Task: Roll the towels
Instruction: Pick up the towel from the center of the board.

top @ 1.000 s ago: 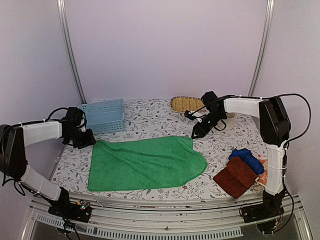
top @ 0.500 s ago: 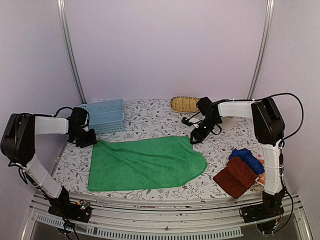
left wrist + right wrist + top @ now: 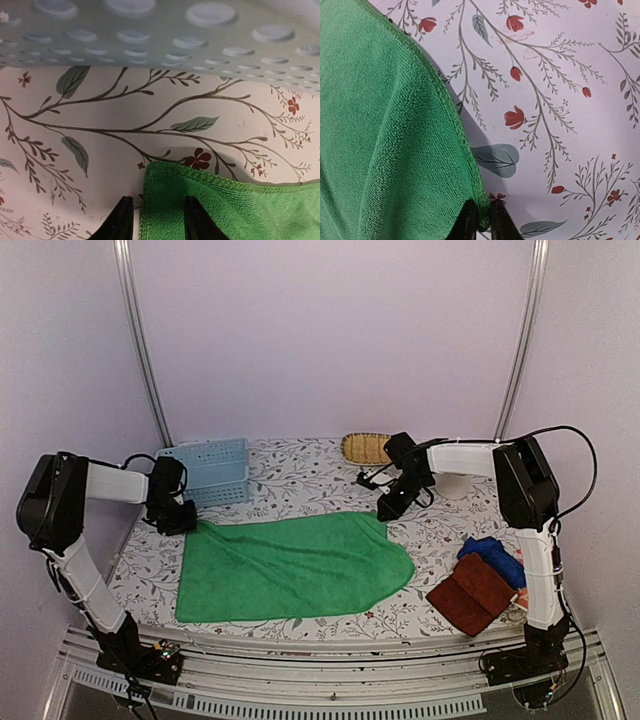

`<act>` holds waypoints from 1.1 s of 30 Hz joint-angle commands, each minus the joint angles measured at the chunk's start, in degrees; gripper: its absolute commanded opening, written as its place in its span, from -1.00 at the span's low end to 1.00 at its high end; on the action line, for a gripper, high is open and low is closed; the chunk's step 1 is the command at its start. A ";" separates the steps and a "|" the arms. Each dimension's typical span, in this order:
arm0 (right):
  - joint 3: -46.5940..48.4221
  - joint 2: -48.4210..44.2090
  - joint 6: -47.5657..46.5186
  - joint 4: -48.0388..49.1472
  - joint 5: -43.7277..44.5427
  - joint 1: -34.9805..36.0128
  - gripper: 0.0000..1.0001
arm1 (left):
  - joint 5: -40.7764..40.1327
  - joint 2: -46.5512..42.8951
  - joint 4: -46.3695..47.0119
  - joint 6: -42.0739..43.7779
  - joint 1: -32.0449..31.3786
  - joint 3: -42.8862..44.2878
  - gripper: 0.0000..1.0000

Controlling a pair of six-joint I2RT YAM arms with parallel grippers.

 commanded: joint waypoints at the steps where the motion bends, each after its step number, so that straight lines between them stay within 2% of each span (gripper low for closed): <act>1: 0.16 1.44 0.03 0.00 4.12 -0.77 -0.80 | -1.49 2.67 0.05 0.83 -1.37 1.69 -0.32; 6: 0.51 1.22 -0.18 0.46 4.82 -1.56 -0.89 | -3.16 3.44 1.24 0.40 -1.45 1.33 -0.45; 10: 1.37 1.26 -0.31 0.45 5.43 -2.13 -0.92 | -3.12 4.26 2.46 0.92 -1.52 1.28 -0.65; 13: 2.28 1.28 -0.39 0.56 5.49 -2.69 -0.94 | -3.02 4.75 3.68 1.50 -1.53 1.17 -0.87; 16: 2.89 0.40 -0.64 0.87 5.54 -3.39 -0.95 | -2.90 2.23 4.64 1.27 -1.83 0.43 -1.00; 22: 4.41 -6.12 -1.01 1.57 3.95 -6.12 -0.95 | -3.42 -13.04 3.56 0.74 -3.97 -0.67 -1.00; 33: -1.46 -29.95 -0.88 2.59 1.03 -7.00 -0.95 | -2.02 -40.77 -1.97 1.81 -6.27 -0.51 -1.00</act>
